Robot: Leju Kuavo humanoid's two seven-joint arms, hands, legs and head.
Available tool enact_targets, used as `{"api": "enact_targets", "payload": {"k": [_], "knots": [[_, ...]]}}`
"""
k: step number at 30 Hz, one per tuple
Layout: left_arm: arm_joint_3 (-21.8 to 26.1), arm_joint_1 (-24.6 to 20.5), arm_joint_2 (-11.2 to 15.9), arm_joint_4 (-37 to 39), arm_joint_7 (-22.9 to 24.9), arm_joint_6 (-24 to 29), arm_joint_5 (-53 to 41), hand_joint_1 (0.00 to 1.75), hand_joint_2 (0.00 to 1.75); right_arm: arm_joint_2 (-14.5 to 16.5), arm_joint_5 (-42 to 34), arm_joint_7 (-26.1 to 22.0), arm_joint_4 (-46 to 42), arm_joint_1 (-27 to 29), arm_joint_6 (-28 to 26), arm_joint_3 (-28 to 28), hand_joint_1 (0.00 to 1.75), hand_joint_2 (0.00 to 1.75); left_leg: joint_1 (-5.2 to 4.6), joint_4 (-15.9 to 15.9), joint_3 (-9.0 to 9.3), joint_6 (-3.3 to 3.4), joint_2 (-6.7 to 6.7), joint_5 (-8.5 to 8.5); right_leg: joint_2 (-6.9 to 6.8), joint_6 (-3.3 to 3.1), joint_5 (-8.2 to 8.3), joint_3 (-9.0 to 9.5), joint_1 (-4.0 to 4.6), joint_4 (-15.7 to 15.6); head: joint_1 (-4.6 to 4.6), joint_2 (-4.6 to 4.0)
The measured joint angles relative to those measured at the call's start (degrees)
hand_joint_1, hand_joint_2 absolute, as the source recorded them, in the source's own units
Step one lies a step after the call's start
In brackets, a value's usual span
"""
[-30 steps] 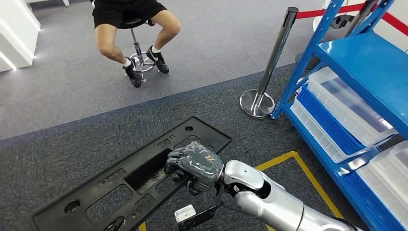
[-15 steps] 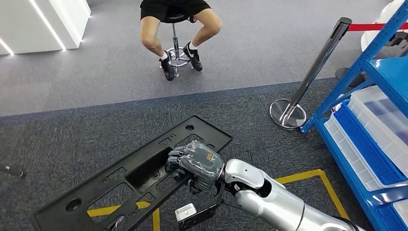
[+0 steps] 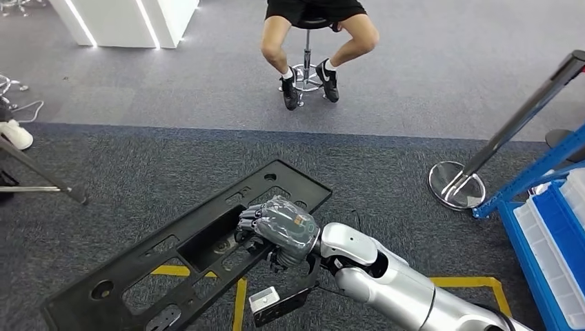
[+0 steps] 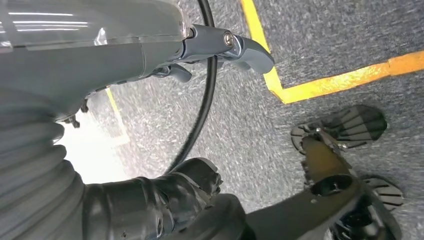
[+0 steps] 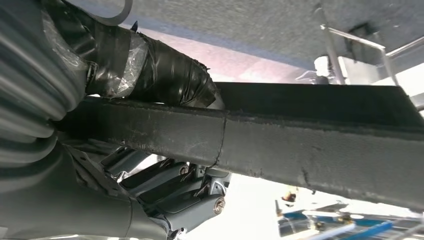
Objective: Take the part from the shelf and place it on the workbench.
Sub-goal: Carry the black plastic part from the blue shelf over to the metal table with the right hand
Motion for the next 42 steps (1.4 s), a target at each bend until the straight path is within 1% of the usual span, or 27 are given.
{"api": "enact_targets", "payload": {"k": [2,4,6,8,9,10,11,13,15,17,18,19,21,23,24,25,27,29,30,31,33,35,37,38,39,40,42], "knots": [[0.0,0.2,0.1,0.0,0.0,-0.1,0.2,0.00,1.75,0.1,-0.1,0.0,0.0,-0.2,0.0,0.1,1.75,1.75,-0.12,-0.2,-0.03,0.79,-1.38,0.28,-0.77,0.74,-0.21,0.25,-0.10,0.0,0.04,0.00],[0.0,0.3,0.3,0.0,0.1,-0.3,0.6,0.00,1.75,0.2,-0.2,0.1,-0.1,-0.5,0.0,0.1,1.75,1.75,0.00,-0.7,0.19,1.61,-2.59,0.62,1.45,1.33,-1.56,-0.20,-0.46,1.6,0.07,0.00],[0.0,0.2,0.3,0.0,0.1,-0.5,1.0,0.00,1.75,0.2,-0.3,0.1,-0.2,-0.7,0.1,0.2,1.75,1.75,0.05,-1.0,0.29,2.29,-3.74,0.82,5.24,1.47,-4.99,-2.99,-0.63,7.8,0.08,0.00],[-0.1,0.1,0.3,0.0,0.1,-0.5,1.2,0.00,1.75,0.1,-0.4,0.3,-0.1,-0.7,0.2,0.4,1.75,1.75,-0.11,-0.9,0.22,2.63,-5.23,0.86,6.68,1.40,-7.85,-6.84,-0.51,15.3,0.07,0.00],[-0.1,0.2,0.3,0.0,0.1,-0.5,1.3,0.00,1.75,0.1,-0.4,0.3,-0.1,-0.6,0.2,0.5,1.75,1.75,-0.21,-0.8,0.19,2.67,-6.08,0.85,6.84,1.32,-7.78,-7.81,-0.46,16.8,0.07,0.00],[-0.1,0.3,0.3,0.0,0.1,-0.5,1.3,0.00,1.75,0.1,-0.4,0.4,-0.1,-0.6,0.2,0.6,1.75,1.75,-0.27,-0.6,0.16,2.65,-6.97,0.84,6.96,1.17,-6.56,-7.69,-0.44,16.1,0.06,0.00],[-0.1,0.3,0.3,0.0,0.1,-0.5,1.3,0.00,1.75,0.1,-0.4,0.4,-0.1,-0.7,0.3,0.7,1.75,1.75,-0.29,-0.4,0.14,2.59,-7.88,0.79,7.36,0.95,-4.41,-6.44,-0.44,13.1,0.07,0.00],[-0.1,0.3,0.2,0.0,0.1,-0.5,1.3,0.00,1.75,0.0,-0.4,0.4,-0.1,-0.8,0.3,0.7,1.75,1.75,-0.27,0.1,-0.14,2.31,-9.55,0.67,10.32,0.49,-0.72,-3.09,-0.62,5.3,0.07,0.00],[-0.1,0.3,0.1,0.0,0.1,-0.5,1.3,0.00,1.75,0.0,-0.4,0.4,-0.2,-0.9,0.3,0.7,1.75,1.75,-0.07,0.3,-0.74,1.65,-11.02,0.74,12.48,0.29,0.34,-1.57,-0.63,1.4,0.07,0.00],[-0.1,0.6,0.1,0.0,0.1,-0.5,1.3,0.00,1.75,0.1,-0.4,0.4,-0.3,-1.0,0.3,0.8,1.75,1.75,0.18,0.0,-1.18,0.76,-12.37,1.09,11.44,-0.03,0.49,-1.41,-0.56,0.9,0.08,0.00],[-0.1,0.7,0.1,0.0,0.1,-0.6,1.3,0.00,1.75,0.2,-0.4,0.4,-0.3,-1.1,0.3,0.8,1.75,1.75,0.14,0.2,-1.39,0.47,-11.81,1.00,10.65,-0.37,0.71,-1.16,-0.63,0.5,0.04,0.00],[-0.1,0.8,0.2,0.0,0.2,-0.6,1.3,0.00,1.75,0.3,-0.4,0.4,-0.4,-1.2,0.3,0.8,1.75,1.75,0.06,1.1,-1.89,0.25,-10.35,0.43,9.78,-0.74,0.95,-0.86,-0.75,0.0,-0.04,0.00],[-0.1,0.6,0.1,0.0,0.2,-0.6,1.3,0.00,1.75,0.4,-0.4,0.4,-0.5,-1.3,0.3,0.8,1.75,1.75,-0.03,6.3,-4.39,-0.11,-6.09,-2.42,7.86,-1.26,1.24,-0.38,-0.69,-0.8,-0.20,0.00],[-0.2,0.4,0.1,0.0,0.1,-0.6,1.3,0.00,1.75,0.4,-0.4,0.4,-0.5,-1.3,0.3,0.8,1.75,1.75,0.24,13.3,-7.93,-0.61,-4.16,-5.43,5.92,-1.40,1.13,-0.34,-0.47,-0.9,-0.24,0.00],[-0.2,0.5,0.1,0.0,0.1,-0.6,1.3,0.00,1.75,0.4,-0.4,0.4,-0.5,-1.2,0.3,0.8,1.75,1.75,0.38,15.1,-8.87,-0.82,-3.88,-5.73,4.98,-1.38,1.00,-0.35,-0.42,-0.8,-0.24,0.00],[-0.2,0.6,0.1,0.0,0.2,-0.6,1.4,0.00,1.75,0.4,-0.4,0.4,-0.5,-1.2,0.3,0.9,1.75,1.75,0.49,14.8,-8.74,-0.97,-3.70,-5.00,4.10,-1.30,0.84,-0.31,-0.40,-0.8,-0.24,0.00],[-0.2,0.7,0.2,0.0,0.2,-0.6,1.6,0.00,1.75,0.4,-0.4,0.4,-0.6,-1.2,0.3,1.0,1.75,1.75,0.58,8.2,-5.12,-1.03,-2.47,-1.34,2.51,-0.96,0.35,0.03,-0.39,-0.7,-0.25,0.00],[-0.2,0.6,0.2,0.0,0.2,-0.6,1.9,0.00,1.75,0.4,-0.4,0.4,-0.6,-1.4,0.3,1.1,1.75,1.75,-0.01,1.5,-1.33,-0.48,-0.17,0.65,1.19,-0.38,-0.26,0.43,-0.14,-0.5,-0.21,0.00],[-0.2,0.5,0.2,0.0,0.2,-0.6,2.0,0.00,1.75,0.4,-0.4,0.5,-0.6,-1.5,0.3,1.1,1.75,1.75,-0.33,-0.1,-0.55,-0.02,0.45,0.68,0.64,-0.03,-0.52,0.64,-0.03,-0.5,-0.19,0.00],[-0.2,0.5,0.2,0.0,0.2,-0.6,2.1,0.00,1.75,0.4,-0.4,0.5,-0.6,-1.5,0.3,1.2,1.75,1.75,-0.57,-0.4,-0.44,0.49,0.26,0.29,0.22,0.38,-0.60,0.85,0.03,-0.3,-0.18,0.00],[-0.2,0.5,0.3,0.0,0.2,-0.5,2.3,0.00,1.75,0.5,-0.4,0.5,-0.6,-1.7,0.3,1.3,1.75,1.75,-0.48,-0.8,0.02,1.40,-1.24,0.06,0.05,1.11,-0.79,1.21,-0.29,0.6,-0.17,0.00],[-0.2,0.4,0.5,0.0,0.2,-0.4,2.4,0.00,1.75,0.5,-0.4,0.5,-0.6,-1.9,0.3,1.4,1.75,1.75,-0.37,-1.0,0.94,2.16,-2.56,-0.16,2.59,1.51,-2.23,0.08,-0.76,3.6,-0.12,0.00],[-0.2,0.0,0.5,0.0,0.2,-0.3,2.4,0.00,1.75,0.5,-0.4,0.5,-0.6,-2.0,0.3,1.5,1.75,1.75,-0.38,-1.0,1.34,2.77,-3.93,-0.47,5.65,1.56,-5.20,-3.67,-0.94,10.0,-0.08,0.00],[-0.2,-0.1,0.5,0.0,0.2,-0.3,2.4,0.00,1.75,0.4,-0.4,0.5,-0.6,-2.0,0.3,1.6,1.75,1.75,-0.43,-0.9,1.41,2.96,-4.72,-0.67,6.27,1.56,-6.37,-5.98,-0.91,13.4,-0.08,0.00],[-0.2,-0.1,0.5,0.0,0.2,-0.2,2.4,0.00,1.75,0.4,-0.4,0.5,-0.6,-1.9,0.3,1.7,1.75,1.75,-0.49,-0.8,1.52,3.09,-5.62,-0.92,6.55,1.53,-6.61,-7.89,-0.88,15.6,-0.08,0.00],[-0.2,0.0,0.5,0.0,0.2,-0.2,2.4,0.00,1.75,0.4,-0.4,0.5,-0.5,-1.9,0.3,1.7,1.75,1.75,-0.53,-0.6,1.70,3.12,-6.55,-1.21,6.71,1.49,-5.70,-8.96,-0.86,16.1,-0.09,0.00],[-0.2,0.2,0.5,0.0,0.3,-0.1,2.5,0.00,1.75,0.4,-0.4,0.5,-0.6,-1.8,0.3,1.8,1.75,1.75,-0.53,-0.2,2.42,2.97,-8.45,-2.01,7.55,1.20,-0.88,-8.16,-0.86,11.1,-0.08,0.00]]}}
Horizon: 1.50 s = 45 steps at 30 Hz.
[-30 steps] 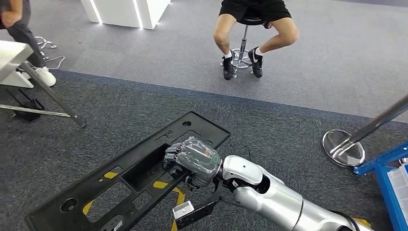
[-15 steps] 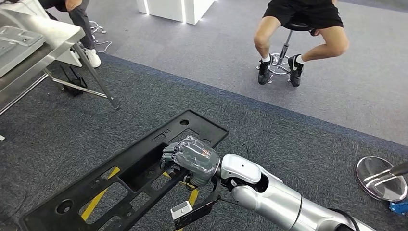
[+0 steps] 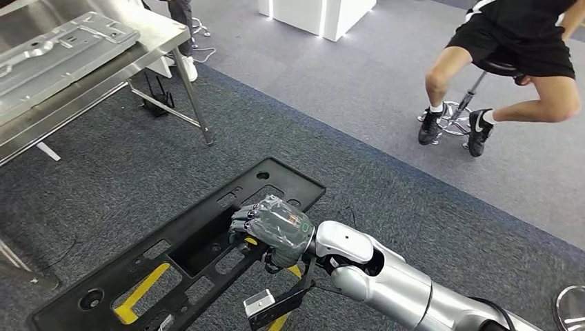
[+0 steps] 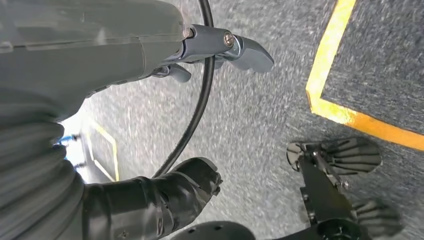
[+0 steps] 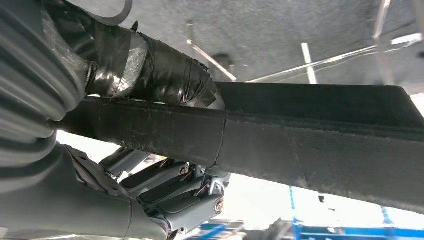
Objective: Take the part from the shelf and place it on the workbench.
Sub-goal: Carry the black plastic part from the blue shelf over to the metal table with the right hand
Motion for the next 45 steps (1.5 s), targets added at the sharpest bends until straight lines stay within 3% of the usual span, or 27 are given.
{"api": "enact_targets", "payload": {"k": [1,3,4,6,8,10,12,13,15,18,19,21,23,25,27,29,30,31,33,34,35,37,39,40,42,44,45], "knots": [[0.0,0.1,-0.1,0.0,0.0,0.1,0.0,0.00,1.75,0.0,0.0,0.0,0.0,0.0,0.0,0.0,1.75,1.75,0.04,0.1,0.41,-0.17,-0.82,-0.41,1.24,-0.16,2.27,1.04,-0.05,-3.5,-0.01,0.00],[0.0,0.1,-0.3,0.0,0.0,0.3,0.0,0.00,1.75,0.0,0.0,0.0,0.0,-0.1,0.0,0.0,1.75,1.75,0.30,0.2,0.64,-0.73,-2.38,-0.94,3.43,-0.46,4.10,2.67,0.03,-8.8,0.03,0.00],[0.0,0.1,-0.3,0.0,0.1,0.4,0.0,0.00,1.75,0.0,0.0,0.0,0.0,-0.2,0.0,0.0,1.75,1.75,0.43,0.2,0.61,-1.12,-2.96,-0.95,3.77,-0.63,3.82,3.04,0.16,-9.8,0.05,0.00],[0.0,0.2,-0.3,0.0,0.2,0.5,0.0,0.00,1.75,0.1,0.0,0.0,0.0,-0.4,0.0,0.1,1.75,1.75,0.58,0.7,0.40,-1.74,-3.18,-0.66,2.58,-1.18,3.72,4.25,0.35,-10.8,0.06,0.00],[0.0,0.2,-0.3,0.0,0.2,0.5,0.0,0.00,1.75,0.2,0.0,0.0,0.0,-0.5,0.0,0.1,1.75,1.75,0.38,4.2,-1.34,-2.05,-0.22,0.18,1.09,-1.91,3.19,6.08,0.38,-11.8,-0.07,0.00],[0.0,0.0,-0.4,0.0,0.2,0.5,0.2,0.00,1.75,0.3,0.0,0.0,0.0,-0.6,0.0,0.1,1.75,1.75,0.25,10.6,-5.61,-2.29,3.28,-0.54,-0.55,-2.32,2.21,8.01,0.58,-12.5,-0.16,0.00],[0.0,0.1,-0.4,0.0,0.2,0.6,0.3,0.00,1.75,0.3,0.0,0.0,0.0,-0.6,0.0,0.1,1.75,1.75,0.39,15.2,-9.89,-2.50,4.35,-3.28,-2.19,-2.34,0.78,9.78,0.72,-12.7,-0.16,0.00],[0.0,0.2,-0.4,0.0,0.3,0.6,0.4,0.00,1.75,0.3,0.0,0.0,0.1,-0.6,0.0,0.1,1.75,1.75,0.46,15.3,-11.04,-2.59,4.55,-4.11,-2.96,-2.27,-0.03,10.72,0.73,-12.7,-0.17,0.00],[0.0,0.5,-0.4,0.0,0.3,0.6,0.4,0.00,1.75,0.3,0.0,0.0,0.1,-0.6,0.0,0.1,1.75,1.75,0.56,10.8,-10.86,-2.49,5.22,-2.48,-4.45,-2.03,-1.75,12.81,0.76,-12.7,-0.16,0.00],[0.0,0.7,-0.4,0.0,0.3,0.6,0.4,0.00,1.75,0.4,0.0,0.0,0.1,-0.6,0.0,0.1,1.75,1.75,-0.15,1.6,-8.29,-1.71,8.71,5.53,-6.36,-1.17,-4.54,15.54,0.95,-13.0,-0.11,0.00],[0.0,0.7,-0.3,0.0,0.3,0.6,0.5,0.00,1.75,0.4,0.0,0.0,0.1,-0.6,0.0,0.2,1.75,1.75,-0.47,0.6,-7.76,-1.41,9.23,6.64,-6.89,-0.73,-5.17,16.49,0.98,-13.1,-0.10,0.00],[0.0,0.6,-0.2,0.0,0.3,0.6,0.6,0.00,1.75,0.7,0.0,0.0,0.1,-0.8,0.1,0.2,1.75,1.75,-0.73,0.4,-6.58,-0.71,7.96,5.34,-7.42,0.18,-4.93,17.38,0.82,-11.9,-0.11,0.01],[0.0,0.4,0.1,0.0,0.3,0.6,0.7,0.00,1.75,0.9,0.0,0.0,0.0,-1.0,0.0,0.2,1.75,1.75,-0.54,0.0,-4.63,0.12,6.44,4.25,-5.30,0.58,-2.50,14.71,0.46,-6.0,-0.04,0.01],[0.0,0.1,0.2,0.0,0.3,0.7,0.7,0.00,1.75,1.0,0.0,0.0,0.0,-1.1,0.0,0.3,1.75,1.75,-0.32,-0.4,-2.42,0.79,4.97,2.89,-2.05,0.60,-2.09,8.70,0.20,2.2,0.04,0.01],[0.0,0.0,0.2,0.0,0.3,0.7,0.7,0.00,1.75,0.9,0.0,0.0,0.1,-0.9,0.0,0.4,1.75,1.75,-0.15,-0.5,-0.19,1.00,3.08,1.12,-0.85,0.79,-6.72,2.95,0.14,6.5,0.05,0.01],[0.0,0.2,0.2,0.0,0.3,0.7,0.8,0.00,1.75,0.8,0.0,0.0,0.2,-0.9,0.0,0.4,1.75,1.75,-0.04,-0.6,2.47,0.89,0.95,-0.89,-0.72,1.01,-11.37,-0.63,0.09,5.2,0.07,0.00],[0.0,0.3,0.2,0.0,0.3,0.7,0.9,0.00,1.75,0.7,0.0,0.0,0.2,-0.9,0.0,0.4,1.75,1.75,0.04,-0.6,3.91,0.72,-0.08,-2.02,-0.51,1.14,-11.08,-1.65,0.07,2.7,0.08,0.00],[-0.1,0.5,0.1,0.0,0.3,0.7,0.9,0.00,1.75,0.7,0.1,0.1,0.3,-0.9,0.0,0.4,1.75,1.75,0.16,-0.6,5.15,0.53,-1.00,-3.20,0.25,1.26,-7.54,-2.27,0.02,-0.8,0.11,0.00],[-0.1,0.8,-0.1,0.1,0.3,0.7,1.0,0.00,1.75,0.4,0.1,0.2,0.5,-0.8,0.0,0.5,1.75,1.75,0.36,-0.4,7.03,-0.06,-2.68,-5.46,2.71,1.25,4.04,-2.79,-0.04,-7.9,0.12,0.01],[-0.1,0.8,-0.1,0.2,0.3,0.7,1.0,0.00,1.75,0.3,0.2,0.3,0.7,-0.8,0.0,0.6,1.75,1.75,0.51,-0.7,7.66,-0.40,-3.46,-6.39,3.52,0.97,8.30,-2.66,0.06,-9.8,0.14,0.01],[-0.1,0.9,-0.2,0.2,0.4,0.7,1.0,0.00,1.75,0.3,0.2,0.4,0.7,-0.9,0.0,0.7,1.75,1.75,0.58,-0.3,8.18,-0.81,-4.04,-6.50,3.60,0.40,9.89,-2.29,0.18,-10.6,0.14,0.01],[-0.1,0.9,0.0,0.2,0.4,0.7,1.1,0.00,1.75,0.5,0.3,0.6,0.7,-1.3,-0.1,0.7,1.75,1.75,0.65,2.5,7.20,-1.50,-3.58,-4.54,2.26,-0.85,8.63,-0.49,0.40,-10.8,0.21,0.01],[-0.1,0.6,0.1,0.2,0.4,0.7,1.1,0.00,1.75,0.7,0.4,0.6,0.8,-1.6,-0.1,0.7,1.75,1.75,0.48,9.5,3.01,-2.08,0.36,-1.47,0.97,-1.79,7.06,2.07,0.44,-11.7,0.18,0.01],[-0.1,0.5,0.1,0.2,0.4,0.7,1.2,0.00,1.75,0.8,0.5,0.7,0.8,-1.7,-0.1,0.8,1.75,1.75,0.42,12.8,0.43,-2.29,2.60,-1.41,0.35,-2.03,6.07,3.52,0.50,-12.2,0.14,0.02],[-0.1,0.3,0.1,0.2,0.5,0.7,1.3,0.00,1.75,0.9,1.1,0.8,1.2,-1.6,-0.3,1.0,1.75,1.75,0.39,15.7,-4.10,-2.57,4.46,-5.70,-1.12,-2.16,3.72,6.85,0.59,-12.9,0.11,0.01],[-0.1,0.5,0.1,0.2,0.6,0.7,1.4,0.00,1.75,1.0,1.4,0.9,1.7,-1.5,-0.5,1.2,1.75,1.75,0.37,14.0,-6.97,-2.57,4.68,-10.95,-2.56,-2.17,1.09,10.57,0.69,-13.4,0.10,0.00],[-0.1,0.6,0.1,0.2,0.6,0.7,1.5,0.00,1.75,1.1,1.5,0.8,2.0,-1.5,-0.6,1.2,1.75,1.75,0.28,11.8,-7.80,-2.35,4.85,-11.33,-3.27,-2.16,-0.28,12.51,0.82,-13.6,0.10,0.00]]}}
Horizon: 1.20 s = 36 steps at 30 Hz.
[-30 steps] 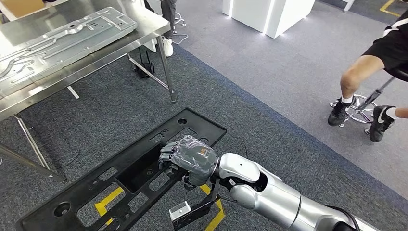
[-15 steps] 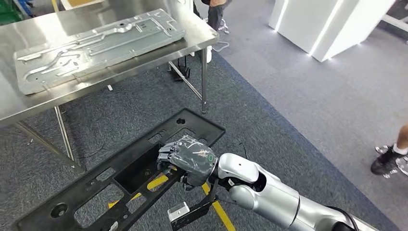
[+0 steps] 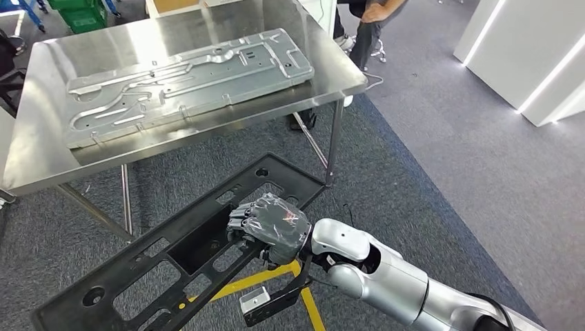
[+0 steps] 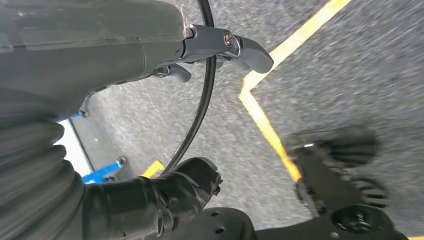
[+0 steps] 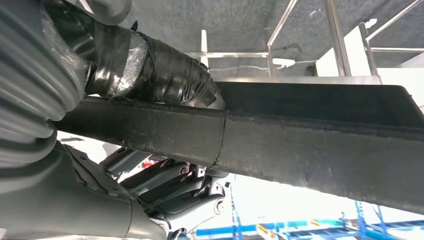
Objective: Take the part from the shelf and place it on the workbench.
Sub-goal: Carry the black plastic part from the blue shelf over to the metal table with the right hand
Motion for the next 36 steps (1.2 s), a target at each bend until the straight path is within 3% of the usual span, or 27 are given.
{"api": "enact_targets", "payload": {"k": [1,3,4,5,7,8,10,11,12,14,15,16,17,18,19,20,21,23,25,26,28,29,30,31,33,34,36], "knots": [[0.0,0.1,0.0,0.0,0.0,0.0,0.0,0.00,1.75,0.1,0.1,0.0,0.2,0.0,-0.1,0.0,1.75,1.75,-0.20,-3.2,-0.54,0.51,0.58,2.46,-0.73,0.02,-1.45,1.85,0.18,-0.2,0.01,0.00],[0.0,0.5,0.1,0.0,0.1,0.0,0.0,0.00,1.75,0.2,0.2,0.0,0.7,0.1,-0.1,0.2,1.75,1.75,-0.95,-9.3,-0.80,1.83,2.70,13.39,-1.88,0.29,-4.34,5.18,0.63,-0.4,0.07,0.00],[0.0,0.5,0.1,0.0,0.1,0.0,0.0,0.00,1.75,0.3,0.2,0.0,0.9,0.1,-0.1,0.2,1.75,1.75,-1.32,-10.9,-0.61,2.29,3.41,17.61,-2.40,0.62,-5.58,6.43,0.73,-0.6,0.12,0.00],[0.0,0.5,0.2,0.0,0.2,0.0,0.0,0.00,1.75,0.4,0.3,0.0,1.1,0.1,-0.2,0.3,1.75,1.75,-1.54,-11.3,-0.27,2.61,3.49,19.57,-2.75,0.99,-6.31,7.55,0.79,-0.7,0.14,0.00],[0.0,0.0,0.3,0.0,0.2,0.0,0.1,0.00,1.75,0.9,0.3,0.1,1.1,-0.4,-0.2,0.1,1.75,1.75,-1.46,-11.4,1.01,3.05,2.06,18.00,-3.04,1.67,-5.32,7.48,0.63,1.7,0.14,0.01],[0.0,-0.3,0.4,-0.1,0.2,0.0,0.1,0.00,1.75,1.1,0.4,0.1,1.1,-0.7,-0.3,0.1,1.75,1.75,-1.27,-11.8,2.00,3.34,1.34,17.34,-2.17,1.88,-3.68,5.87,0.53,5.2,0.16,0.01],[0.0,-0.7,0.5,-0.1,0.2,0.0,0.2,0.00,1.75,1.5,0.7,0.1,1.2,-1.1,-0.6,0.1,1.75,1.75,-0.88,-13.0,4.59,3.73,-0.07,15.97,0.55,2.22,-1.77,-0.18,0.17,13.8,0.18,0.01],[-0.1,-0.8,0.5,-0.1,0.2,0.0,0.2,0.00,1.75,1.5,1.0,0.3,1.4,-1.1,-0.8,0.1,1.75,1.75,-0.80,-13.5,5.94,3.77,-0.87,15.15,1.76,2.38,-2.72,-3.32,0.00,17.1,0.22,0.01],[-0.1,-0.8,0.5,-0.1,0.2,0.0,0.3,0.00,1.75,1.4,1.3,0.6,1.7,-1.1,-0.9,0.2,1.75,1.75,-0.69,-13.8,7.33,3.72,-1.80,14.23,2.31,2.56,-5.06,-6.09,-0.17,18.8,0.20,0.01],[-0.1,-0.5,0.5,-0.1,0.2,0.0,0.5,0.00,1.75,1.4,2.0,1.5,2.3,-1.2,-0.9,0.2,1.75,1.75,-0.42,-14.1,10.21,3.44,-3.82,12.19,2.48,3.00,-10.51,-10.16,-0.43,18.2,0.21,0.00],[-0.1,-0.2,0.5,0.0,0.2,0.0,0.6,0.00,1.75,1.5,2.4,1.9,2.5,-1.3,-0.9,0.3,1.75,1.75,-0.28,-14.1,11.72,3.27,-4.86,11.04,2.54,3.22,-11.53,-11.56,-0.53,16.3,0.22,0.00],[-0.1,0.0,0.5,0.0,0.2,0.0,0.7,0.00,1.75,1.5,2.6,2.2,2.8,-1.4,-0.9,0.3,1.75,1.75,-0.16,-14.2,13.24,3.05,-5.83,9.82,2.91,3.40,-9.94,-12.62,-0.64,13.3,0.23,0.00],[-0.1,0.3,0.5,0.0,0.2,0.0,0.8,0.00,1.75,1.4,2.8,2.6,3.1,-1.5,-0.9,0.5,1.75,1.75,-0.05,-14.1,14.52,2.83,-6.65,8.60,3.77,3.46,-4.89,-13.40,-0.80,9.5,0.27,0.00],[-0.1,0.6,0.4,0.1,0.2,0.1,0.8,0.00,1.75,1.3,3.0,3.0,3.5,-1.4,-0.9,0.6,1.75,1.75,0.02,-13.8,15.62,2.47,-7.40,7.41,4.74,3.28,1.54,-14.04,-0.84,6.1,0.25,0.00],[-0.2,0.8,0.4,0.2,0.2,0.2,1.0,0.00,1.75,1.3,3.4,3.8,3.8,-1.5,-0.9,0.8,1.75,1.75,0.10,-13.6,16.23,1.99,-8.02,6.33,5.61,2.85,7.08,-14.34,-0.76,3.8,0.21,0.00],[-0.2,0.9,0.3,0.2,0.2,0.5,1.2,0.00,1.75,1.4,3.9,5.0,4.2,-1.7,-0.8,1.0,1.75,1.75,0.27,-13.4,16.59,1.49,-8.47,5.56,6.06,2.17,10.65,-14.48,-0.58,2.8,0.22,0.00],[-0.2,0.8,0.4,0.3,0.2,0.9,1.5,0.00,1.75,1.5,4.6,6.5,4.4,-2.4,-0.7,1.0,1.75,1.75,0.43,-12.6,16.50,0.98,-8.78,5.52,5.91,1.36,11.25,-14.44,-0.30,2.9,0.19,0.00],[-0.2,0.8,0.5,0.2,0.0,1.8,2.3,0.00,1.75,1.8,6.0,10.0,5.0,-4.6,-0.6,0.5,1.75,1.75,0.56,-8.1,13.83,0.16,-7.30,7.85,5.19,-0.02,10.03,-13.42,-0.30,2.8,0.21,0.01],[-0.2,0.8,0.6,0.2,-0.1,2.1,3.0,0.00,1.75,1.6,6.4,12.5,6.1,-7.6,0.3,-0.8,1.75,1.75,0.42,-0.6,8.82,-0.63,-3.44,9.72,4.68,-0.88,9.14,-11.67,-0.57,1.6,0.11,0.01],[-0.2,0.8,0.6,0.2,-0.1,2.1,3.3,0.00,1.75,1.2,6.2,13.2,6.9,-9.3,1.4,-1.5,1.75,1.75,0.45,2.2,6.48,-1.02,-1.64,8.65,4.48,-1.09,8.60,-10.71,-0.61,1.2,0.08,0.00],[-0.2,1.0,0.9,0.2,-0.2,2.2,3.9,0.00,1.75,0.0,5.7,14.3,8.9,-13.1,4.4,-3.2,1.75,1.75,0.78,4.4,3.10,-1.69,-0.38,3.90,4.04,-1.02,7.31,-8.92,-0.69,0.9,0.07,0.00],[-0.2,1.2,1.1,0.2,-0.2,2.2,4.1,0.00,1.75,-0.7,5.5,14.6,10.1,-15.2,5.7,-4.2,1.75,1.75,0.94,3.9,2.18,-1.91,-0.24,2.43,3.82,-0.88,6.63,-8.11,-0.76,0.9,0.07,0.00],[-0.2,1.5,1.3,0.2,-0.3,2.2,4.3,0.00,1.75,-1.3,5.6,14.7,11.4,-17.3,6.8,-5.2,1.75,1.75,1.07,2.1,1.87,-2.06,-0.17,2.75,3.63,-0.70,5.98,-7.37,-0.85,0.9,0.07,0.00],[-0.2,1.8,1.5,0.2,-0.4,2.2,4.6,0.00,1.75,-1.8,5.8,14.7,13.0,-19.3,7.6,-6.3,1.75,1.75,1.17,-0.9,2.11,-2.13,-0.09,4.97,3.47,-0.50,5.38,-6.69,-0.95,1.0,0.08,0.00],[-0.2,2.3,1.8,0.2,-0.5,2.2,5.0,0.00,1.75,-2.5,6.5,14.4,16.8,-23.0,8.4,-8.3,1.75,1.75,1.15,-8.6,3.37,-2.00,0.29,12.11,3.25,0.07,4.33,-5.65,-1.03,1.2,0.08,0.00],[-0.3,2.5,2.0,0.2,-0.4,2.2,5.3,0.00,1.75,-2.8,7.0,14.2,19.0,-24.6,8.5,-9.0,1.75,1.75,1.03,-11.4,3.92,-1.66,0.48,14.58,3.19,0.42,3.92,-5.43,-0.98,1.3,0.08,0.00],[-0.4,2.6,2.1,0.2,-0.4,2.2,5.8,0.00,1.75,-3.1,8.1,13.9,23.4,-27.3,8.5,-9.9,1.75,1.75,0.84,-13.5,4.32,-0.89,0.51,16.09,3.05,1.02,3.29,-5.30,-0.75,1.5,0.11,0.00]]}}
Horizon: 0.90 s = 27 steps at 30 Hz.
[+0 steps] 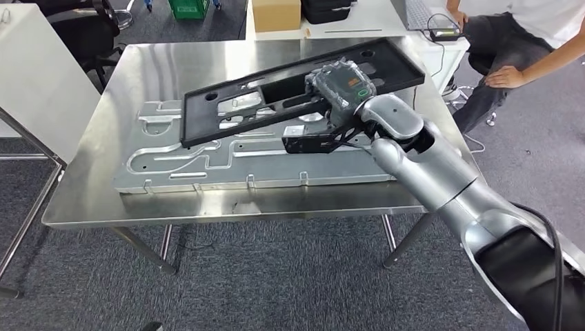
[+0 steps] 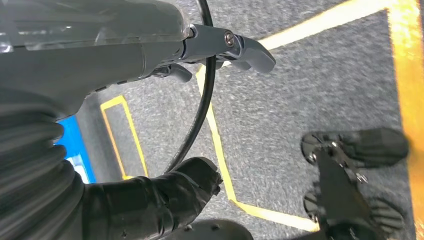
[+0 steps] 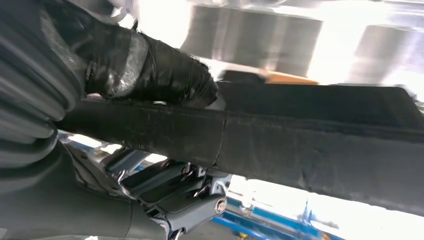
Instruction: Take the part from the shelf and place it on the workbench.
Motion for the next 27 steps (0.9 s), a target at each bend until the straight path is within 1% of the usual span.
{"api": "enact_targets", "payload": {"k": [1,4,7,11,13,17,22,27], "knots": [[-0.1,0.0,0.0,0.0,0.1,0.0,0.3,0.00,1.75,-0.1,0.5,-0.1,2.2,-1.0,-0.1,-0.2,1.75,1.75,-0.01,0.0,0.10,0.27,-0.18,0.07,-0.11,0.03,-0.10,-0.06,0.08,0.1,0.00,0.00],[-0.6,-0.1,0.1,0.0,0.3,0.0,1.1,0.00,1.75,-0.1,1.3,-0.4,8.0,-2.9,-0.6,-0.7,1.75,1.75,-0.08,0.1,0.18,0.54,-0.75,0.11,-0.56,-0.28,-0.06,0.22,0.07,0.1,0.03,0.00],[-1.1,-0.2,0.1,0.0,0.4,-0.1,1.8,0.00,1.75,0.4,1.5,-0.8,13.0,-3.7,-1.3,-0.7,1.75,1.75,-0.19,0.1,0.28,0.96,-1.04,-0.22,-0.92,-0.23,-0.23,0.76,0.02,-0.5,0.04,0.00],[-1.7,-0.3,0.1,0.0,0.7,-0.1,2.7,0.00,1.75,2.2,1.6,-1.1,19.3,-3.5,-2.6,-0.7,1.75,1.75,-0.34,0.2,0.31,1.30,-1.07,-0.44,-1.17,0.00,-0.60,1.24,-0.07,-1.1,0.03,0.00],[-2.0,-0.3,0.1,0.0,0.8,-0.1,3.0,0.00,1.75,3.3,1.7,-1.0,21.7,-3.1,-2.8,-0.7,1.75,1.75,-0.40,0.2,0.34,1.34,-1.05,-0.47,-1.17,0.10,-0.58,1.26,-0.11,-1.2,0.03,0.00],[-2.6,-0.4,0.1,0.0,0.9,-0.6,3.5,0.00,1.75,5.7,1.8,-0.3,26.0,-1.4,-3.1,-0.7,1.75,1.75,-0.46,0.2,0.45,1.35,-1.00,-0.46,-1.17,0.55,-0.53,1.31,-0.18,-1.2,0.03,0.00],[-3.3,-0.7,0.1,0.0,1.1,-0.8,4.0,0.00,1.75,8.0,1.6,0.3,29.8,1.5,-3.4,-0.7,1.75,1.75,-0.46,0.3,0.52,1.41,-0.94,-0.41,-1.16,0.70,-0.50,1.27,-0.17,-1.0,0.02,0.00],[-3.9,-0.8,0.1,0.0,1.4,-0.7,4.5,0.00,1.75,9.2,1.4,0.4,32.1,3.7,-4.1,-0.7,1.75,1.75,-0.46,0.3,0.59,1.40,-0.94,-0.42,-1.13,0.81,-0.57,1.22,-0.15,-0.8,0.02,0.00]]}}
